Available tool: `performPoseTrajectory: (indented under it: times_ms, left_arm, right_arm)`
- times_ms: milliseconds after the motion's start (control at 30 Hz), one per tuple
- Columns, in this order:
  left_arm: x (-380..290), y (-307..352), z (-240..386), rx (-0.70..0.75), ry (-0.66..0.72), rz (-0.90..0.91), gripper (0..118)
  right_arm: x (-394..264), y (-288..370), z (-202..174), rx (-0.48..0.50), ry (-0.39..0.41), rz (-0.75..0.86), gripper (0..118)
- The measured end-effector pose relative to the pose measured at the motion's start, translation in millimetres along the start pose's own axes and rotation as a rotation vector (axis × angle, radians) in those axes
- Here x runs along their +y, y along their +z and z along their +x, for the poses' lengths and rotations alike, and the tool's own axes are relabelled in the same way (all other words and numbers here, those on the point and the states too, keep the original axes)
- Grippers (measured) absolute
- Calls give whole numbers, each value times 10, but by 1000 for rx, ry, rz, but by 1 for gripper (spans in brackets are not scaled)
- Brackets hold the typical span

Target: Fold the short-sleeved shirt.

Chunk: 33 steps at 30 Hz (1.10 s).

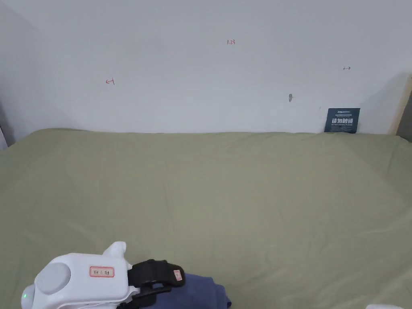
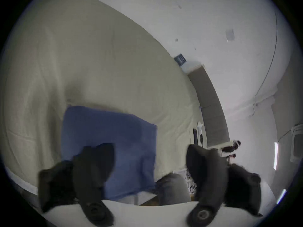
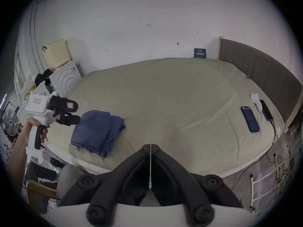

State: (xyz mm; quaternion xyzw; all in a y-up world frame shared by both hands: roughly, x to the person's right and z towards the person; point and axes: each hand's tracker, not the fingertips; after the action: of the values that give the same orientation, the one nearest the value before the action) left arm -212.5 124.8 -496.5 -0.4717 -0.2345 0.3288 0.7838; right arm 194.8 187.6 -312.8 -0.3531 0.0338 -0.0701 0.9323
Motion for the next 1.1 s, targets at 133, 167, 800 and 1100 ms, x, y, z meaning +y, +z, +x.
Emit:
performPoseTrajectory:
  times_ms: [133, 167, 800, 1100]
  left_arm:
    - [-309, -392, -181, 70, 1, -32, 0]
    - [-388, -534, -196, 48, -14, -95, 0]
    - [-89, 517, 421, -64, -208, 98, 0]
    - [-160, 1334, -881, 112, 50, 252, 0]
  right_arm:
    - [19, 49, -72, 25, 12, 15, 3]
    - [28, 72, -83, 31, 12, 27, 3]
    - [457, -709, -234, 517, -1, 67, 3]
    - [105, -2548, -786, 1046, -250, -379, 2]
